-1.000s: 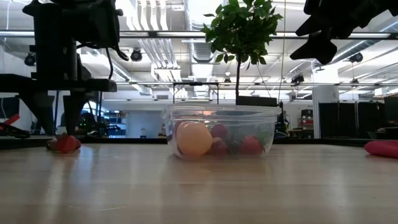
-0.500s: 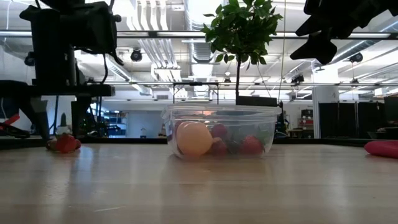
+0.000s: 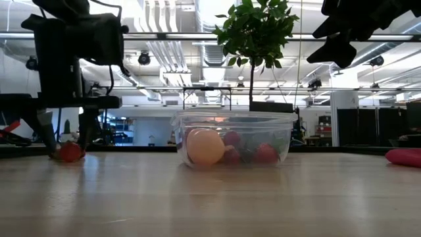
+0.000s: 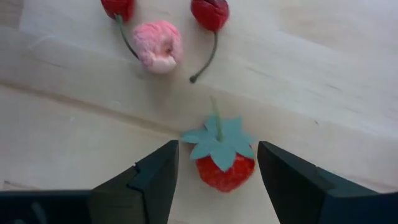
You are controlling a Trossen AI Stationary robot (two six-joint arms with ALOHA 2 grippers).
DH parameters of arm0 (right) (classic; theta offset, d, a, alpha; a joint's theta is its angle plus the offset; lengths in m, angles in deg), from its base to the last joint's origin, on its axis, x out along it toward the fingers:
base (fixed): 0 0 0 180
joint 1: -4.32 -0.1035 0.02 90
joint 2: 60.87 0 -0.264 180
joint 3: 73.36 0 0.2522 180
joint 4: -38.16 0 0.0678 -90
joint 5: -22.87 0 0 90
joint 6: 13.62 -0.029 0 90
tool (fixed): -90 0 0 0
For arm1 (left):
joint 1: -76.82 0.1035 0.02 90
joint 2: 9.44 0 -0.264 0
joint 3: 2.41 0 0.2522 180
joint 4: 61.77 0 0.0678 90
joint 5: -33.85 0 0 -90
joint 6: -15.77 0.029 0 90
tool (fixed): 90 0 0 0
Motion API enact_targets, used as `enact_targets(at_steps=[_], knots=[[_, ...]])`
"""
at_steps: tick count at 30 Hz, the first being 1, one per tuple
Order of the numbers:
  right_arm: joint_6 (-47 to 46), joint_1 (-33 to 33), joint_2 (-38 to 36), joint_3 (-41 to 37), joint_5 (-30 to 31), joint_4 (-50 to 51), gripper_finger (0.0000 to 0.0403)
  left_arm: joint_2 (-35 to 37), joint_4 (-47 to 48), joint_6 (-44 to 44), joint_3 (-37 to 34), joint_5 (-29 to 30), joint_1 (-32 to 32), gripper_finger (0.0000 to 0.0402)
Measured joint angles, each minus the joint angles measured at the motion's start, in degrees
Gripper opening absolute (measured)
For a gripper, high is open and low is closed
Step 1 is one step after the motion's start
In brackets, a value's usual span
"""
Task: Pick and placing Produce into tupperware
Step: Put the red strawberry into the transparent bin
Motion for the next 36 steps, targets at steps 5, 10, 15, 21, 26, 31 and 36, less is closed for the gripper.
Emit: enact_targets(at_steps=[5,10,15,21,26,31,36], knots=[[0.0,0.0,0.0,0.0,0.0,0.0,0.0308,0.0,-1.2,0.0,-1.5,-0.1,0.2,0.0205],[0.0,0.0,0.0,0.0,0.0,0.0,0.031,0.0,-3.8,0.0,-2.8,-1.1,0.2,0.0199],[0.0,0.0,0.0,0.0,0.0,0.0,0.0305,0.0,-3.8,1.0,-2.8,-1.0,0.2,0.0159],[0.0,0.0,0.0,0.0,0.0,0.0,0.0306,0.0,-3.8,2.0,-2.8,0.2,0.2,0.0123],[0.0,0.0,0.0,0.0,0.0,0.0,0.0311,0.3,-5.1,6.1,-0.3,4.2,0.2,0.0126],[0.0,0.0,0.0,0.0,0.0,0.0,0.0306,2.8,-17.0,26.8,5.8,6.6,0.1,0.0142],[0.0,0.0,0.0,0.0,0.0,0.0,0.0304,2.9,-46.8,65.5,9.1,1.7,-0.1,0.0145]])
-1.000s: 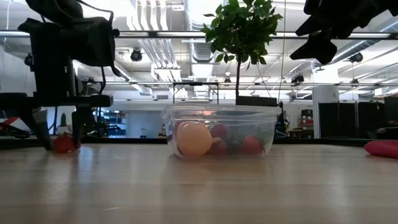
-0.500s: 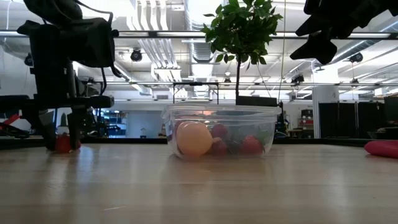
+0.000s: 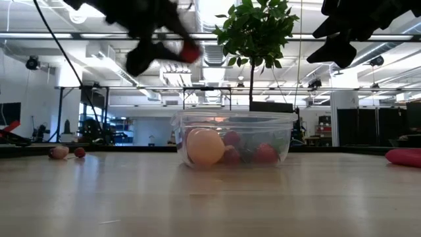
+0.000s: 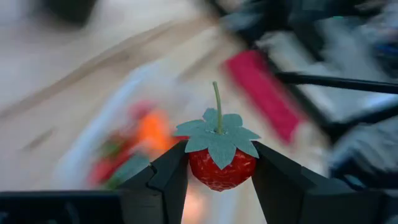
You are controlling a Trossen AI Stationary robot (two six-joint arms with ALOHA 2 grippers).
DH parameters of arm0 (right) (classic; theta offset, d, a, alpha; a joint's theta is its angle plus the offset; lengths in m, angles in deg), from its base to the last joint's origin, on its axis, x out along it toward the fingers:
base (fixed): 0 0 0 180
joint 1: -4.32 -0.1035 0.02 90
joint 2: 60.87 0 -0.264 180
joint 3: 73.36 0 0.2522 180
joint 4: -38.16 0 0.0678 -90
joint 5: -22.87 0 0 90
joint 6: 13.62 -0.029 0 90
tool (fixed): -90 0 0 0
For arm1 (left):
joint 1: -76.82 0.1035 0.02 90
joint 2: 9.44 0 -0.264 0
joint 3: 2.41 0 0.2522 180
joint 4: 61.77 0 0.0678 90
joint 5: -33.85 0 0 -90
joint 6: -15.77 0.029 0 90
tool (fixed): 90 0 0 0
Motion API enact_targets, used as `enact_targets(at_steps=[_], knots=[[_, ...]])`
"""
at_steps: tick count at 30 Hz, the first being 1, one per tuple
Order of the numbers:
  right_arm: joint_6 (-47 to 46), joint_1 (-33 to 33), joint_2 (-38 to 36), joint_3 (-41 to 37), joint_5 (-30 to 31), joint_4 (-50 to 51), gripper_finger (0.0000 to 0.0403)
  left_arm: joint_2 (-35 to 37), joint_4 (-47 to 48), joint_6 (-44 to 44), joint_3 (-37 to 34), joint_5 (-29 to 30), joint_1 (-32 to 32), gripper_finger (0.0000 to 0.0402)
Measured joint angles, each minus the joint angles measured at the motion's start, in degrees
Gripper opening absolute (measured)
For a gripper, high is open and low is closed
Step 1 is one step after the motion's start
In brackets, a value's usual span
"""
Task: Pick and placing Produce into tupperware
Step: Put the red strawberry into the transparent bin, then put the red cherry into the transparent bin
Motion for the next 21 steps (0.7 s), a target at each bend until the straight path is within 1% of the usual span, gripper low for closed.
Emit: enact_targets(at_steps=[1,4,7,8,10,12,14,16,18,21], knots=[[0.0,0.0,0.0,0.0,0.0,0.0,0.0305,-0.9,-2.4,2.2,1.0,-1.3,0.6,0.0145],[0.0,0.0,0.0,0.0,0.0,0.0,0.0309,-5.6,0.3,-0.7,2.9,-3.7,3.9,0.0146],[0.0,0.0,0.0,0.0,0.0,0.0,0.0311,-12.1,1.1,-1.0,5.0,-10.8,6.7,0.0146],[0.0,0.0,0.0,0.0,0.0,0.0,0.031,-14.2,0.8,-1.0,6.6,-13.6,7.3,0.0146],[0.0,0.0,0.0,0.0,0.0,0.0,0.0308,-17.9,0.6,-0.5,9.6,-17.2,7.8,0.0146],[0.0,0.0,0.0,0.0,0.0,0.0,0.0306,-21.4,1.2,0.2,13.2,-18.0,7.8,0.0149],[0.0,0.0,0.0,0.0,0.0,0.0,0.0304,-23.6,4.4,0.8,16.7,-18.1,7.8,0.0158],[0.0,0.0,0.0,0.0,0.0,0.0,0.0304,-24.6,9.7,2.0,20.1,-18.1,7.8,0.0173],[0.0,0.0,0.0,0.0,0.0,0.0,0.0306,-24.7,17.4,5.3,22.5,-18.0,7.8,0.019],[0.0,0.0,0.0,0.0,0.0,0.0,0.031,-24.1,27.4,10.0,24.9,-15.5,7.8,0.0217]])
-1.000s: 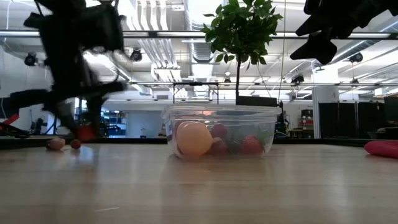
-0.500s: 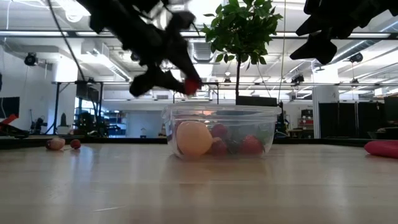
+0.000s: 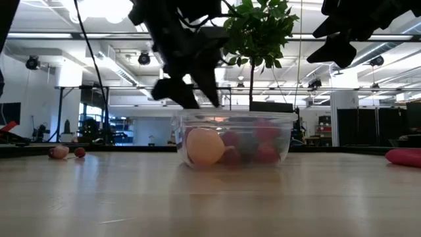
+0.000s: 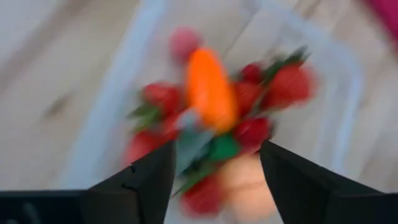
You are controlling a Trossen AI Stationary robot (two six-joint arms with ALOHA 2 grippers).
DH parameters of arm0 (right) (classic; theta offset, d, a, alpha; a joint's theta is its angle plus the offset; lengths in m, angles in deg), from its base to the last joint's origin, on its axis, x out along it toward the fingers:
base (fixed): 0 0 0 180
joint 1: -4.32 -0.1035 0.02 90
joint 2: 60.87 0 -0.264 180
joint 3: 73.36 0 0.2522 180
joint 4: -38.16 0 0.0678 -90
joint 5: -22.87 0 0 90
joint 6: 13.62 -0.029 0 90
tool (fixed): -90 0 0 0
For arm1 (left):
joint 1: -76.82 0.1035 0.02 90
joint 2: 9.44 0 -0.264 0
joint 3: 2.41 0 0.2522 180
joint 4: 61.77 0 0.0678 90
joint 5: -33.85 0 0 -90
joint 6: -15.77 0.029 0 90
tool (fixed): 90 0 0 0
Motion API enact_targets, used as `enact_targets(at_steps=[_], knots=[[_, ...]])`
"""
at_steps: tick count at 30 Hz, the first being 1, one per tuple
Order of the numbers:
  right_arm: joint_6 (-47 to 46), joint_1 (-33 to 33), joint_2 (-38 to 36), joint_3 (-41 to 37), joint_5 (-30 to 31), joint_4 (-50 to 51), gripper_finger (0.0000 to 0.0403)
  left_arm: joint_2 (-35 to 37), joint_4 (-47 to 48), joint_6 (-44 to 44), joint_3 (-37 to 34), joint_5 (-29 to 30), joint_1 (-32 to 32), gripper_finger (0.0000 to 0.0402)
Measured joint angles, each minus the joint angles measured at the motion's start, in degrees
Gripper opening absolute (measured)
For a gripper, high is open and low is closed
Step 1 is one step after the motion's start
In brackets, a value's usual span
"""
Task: Pick and placing Produce into tupperware
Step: Put the red cherry into the transparent bin
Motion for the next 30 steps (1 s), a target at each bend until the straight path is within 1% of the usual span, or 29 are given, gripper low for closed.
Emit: enact_targets(at_steps=[2,5,7,8,9,10,11,12,13,14,16,21,25,28,30], knots=[[0.0,0.0,0.0,0.0,0.0,0.0,0.0311,1.7,6.2,1.7,0.9,1.9,0.0,0.0233],[0.0,0.0,0.0,0.0,0.0,0.0,0.0309,5.0,14.4,7.5,2.1,3.6,0.1,0.0249],[0.0,0.0,0.0,0.0,0.0,0.0,0.0306,7.5,22.3,8.3,2.1,8.1,0.1,0.0251],[0.0,0.0,0.0,0.0,0.0,0.0,0.0305,8.6,26.4,7.0,1.8,11.0,0.3,0.0251],[0.0,0.0,0.0,0.0,0.0,0.0,0.0304,9.7,31.5,3.6,1.1,12.7,1.1,0.0252],[0.0,0.0,0.0,0.0,0.0,0.0,0.0304,10.7,37.0,-1.0,0.1,12.5,2.6,0.0252],[0.0,0.0,0.0,0.0,0.0,0.0,0.0304,11.3,41.7,-6.5,-1.3,10.9,4.8,0.0252],[0.0,0.0,0.0,0.0,0.0,0.0,0.0305,11.9,44.2,-11.6,-3.2,8.5,7.3,0.0251],[0.0,0.0,0.0,0.0,0.0,0.0,0.0306,12.6,44.7,-15.5,-5.4,5.7,9.9,0.0251],[0.0,0.0,0.0,0.0,0.0,0.0,0.0307,13.4,44.6,-17.7,-7.8,3.2,12.3,0.0251],[0.0,0.0,0.0,0.0,0.0,-0.1,0.031,15.0,43.0,-18.2,-11.6,0.2,15.8,0.0251],[0.0,0.0,0.0,0.0,0.0,0.0,0.0309,16.9,38.4,-18.0,-17.4,2.7,21.3,0.0251],[0.0,0.0,0.0,0.0,0.0,0.0,0.0305,17.5,33.3,-15.4,-21.0,2.6,22.8,0.0251],[0.0,0.0,0.0,0.0,0.0,0.0,0.0304,17.2,28.3,-15.2,-23.3,2.7,23.6,0.0251],[0.0,0.0,0.0,0.0,0.0,0.0,0.0306,17.1,27.1,-15.2,-24.6,2.7,24.0,0.0251]])
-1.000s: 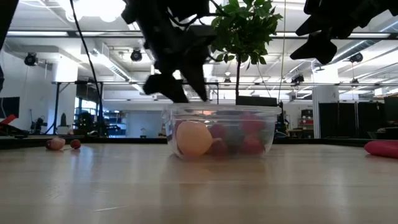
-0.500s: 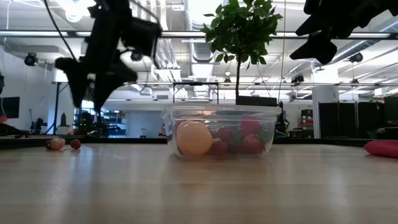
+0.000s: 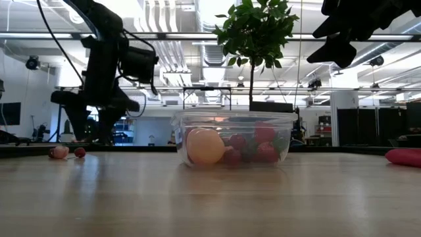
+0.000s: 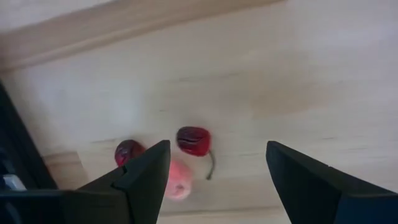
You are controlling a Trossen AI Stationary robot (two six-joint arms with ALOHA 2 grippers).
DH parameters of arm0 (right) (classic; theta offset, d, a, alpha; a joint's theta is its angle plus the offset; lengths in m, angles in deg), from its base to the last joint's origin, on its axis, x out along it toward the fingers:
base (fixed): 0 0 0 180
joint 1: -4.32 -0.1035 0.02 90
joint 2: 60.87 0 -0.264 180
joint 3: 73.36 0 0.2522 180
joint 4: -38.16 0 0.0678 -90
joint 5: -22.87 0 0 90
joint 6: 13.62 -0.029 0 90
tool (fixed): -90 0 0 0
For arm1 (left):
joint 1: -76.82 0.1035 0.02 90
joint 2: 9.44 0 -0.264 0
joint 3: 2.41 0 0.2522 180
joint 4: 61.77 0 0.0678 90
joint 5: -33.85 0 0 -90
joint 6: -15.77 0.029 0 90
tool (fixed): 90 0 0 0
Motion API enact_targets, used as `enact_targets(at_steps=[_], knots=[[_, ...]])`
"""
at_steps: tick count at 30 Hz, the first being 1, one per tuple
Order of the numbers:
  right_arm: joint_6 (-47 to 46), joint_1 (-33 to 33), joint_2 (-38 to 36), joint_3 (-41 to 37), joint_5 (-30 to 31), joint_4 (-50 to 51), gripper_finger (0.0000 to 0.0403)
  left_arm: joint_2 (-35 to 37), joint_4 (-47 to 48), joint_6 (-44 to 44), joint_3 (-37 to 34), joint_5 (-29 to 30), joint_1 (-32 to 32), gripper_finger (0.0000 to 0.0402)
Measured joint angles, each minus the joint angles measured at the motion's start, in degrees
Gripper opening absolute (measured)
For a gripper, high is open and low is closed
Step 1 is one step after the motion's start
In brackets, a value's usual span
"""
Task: Pick and placing Produce into tupperware
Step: Put the red cherry into the transparent bin
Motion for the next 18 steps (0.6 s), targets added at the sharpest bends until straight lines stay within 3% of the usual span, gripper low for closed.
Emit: enact_targets(at_steps=[18], knots=[[0.0,0.0,0.0,0.0,0.0,0.0,0.0306,-1.1,-4.2,0.4,-5.0,-0.1,2.1,0.024]])
